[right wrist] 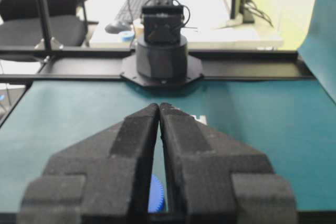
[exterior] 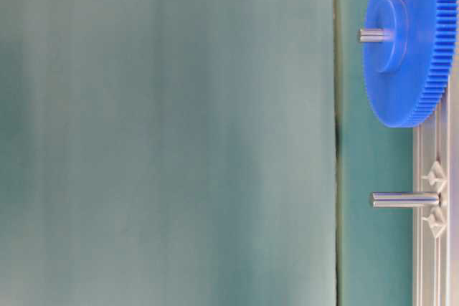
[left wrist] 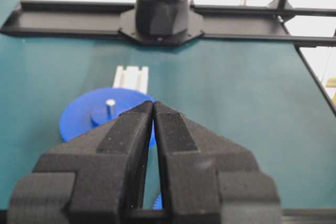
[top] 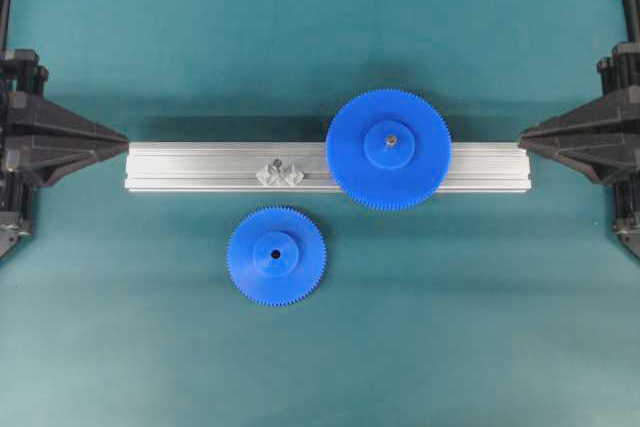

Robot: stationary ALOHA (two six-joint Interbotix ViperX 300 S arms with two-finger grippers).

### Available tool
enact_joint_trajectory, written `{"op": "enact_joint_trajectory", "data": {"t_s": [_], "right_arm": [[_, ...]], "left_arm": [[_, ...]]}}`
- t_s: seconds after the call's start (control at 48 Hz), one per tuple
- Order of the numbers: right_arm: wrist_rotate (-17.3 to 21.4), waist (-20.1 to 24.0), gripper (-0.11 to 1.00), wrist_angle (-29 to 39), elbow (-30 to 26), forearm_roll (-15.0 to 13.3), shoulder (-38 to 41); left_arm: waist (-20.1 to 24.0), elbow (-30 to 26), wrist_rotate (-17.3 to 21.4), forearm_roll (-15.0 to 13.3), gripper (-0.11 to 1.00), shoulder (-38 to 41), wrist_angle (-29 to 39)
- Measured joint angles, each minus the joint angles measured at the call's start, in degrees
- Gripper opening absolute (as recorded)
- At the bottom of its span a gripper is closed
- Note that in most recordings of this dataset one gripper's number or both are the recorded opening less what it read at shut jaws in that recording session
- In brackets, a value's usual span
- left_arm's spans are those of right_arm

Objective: Insert the small gear onto the shaft.

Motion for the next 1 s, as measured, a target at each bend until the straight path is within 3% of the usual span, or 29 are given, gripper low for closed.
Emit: {"op": "enact_joint_trajectory", "data": {"t_s": [0.083,0.167,0.292,0.646,0.833,1.0], "right_arm": [[0.2,0.0,0.2,0.4,-0.5,1.0,0.1],[1.5,-0.1,0.19,2.5,-1.7,4.0,0.2],[3.3,-0.2,0.19,6.6,-3.3,5.4,0.5],[4.0,-0.5,0.19,23.2,-10.2,4.4,7.7],[4.0,-0.4,0.19,27.3,-13.4,4.0,14.2],[4.0,-0.5,0.19,29.9,-14.9,3.7,17.2]], "left_arm": [[-0.1,-0.1,-0.6,0.2,0.16,1.0,0.0],[-0.1,0.0,-1.5,0.4,0.06,2.8,0.1],[-0.4,0.0,-3.2,0.4,0.03,3.5,0.2],[-1.2,-2.7,-4.1,0.5,0.03,4.2,7.6],[-1.3,-3.6,-3.9,0.6,0.03,4.7,10.2],[-1.8,-6.6,-4.0,0.6,0.03,6.6,17.9]]}}
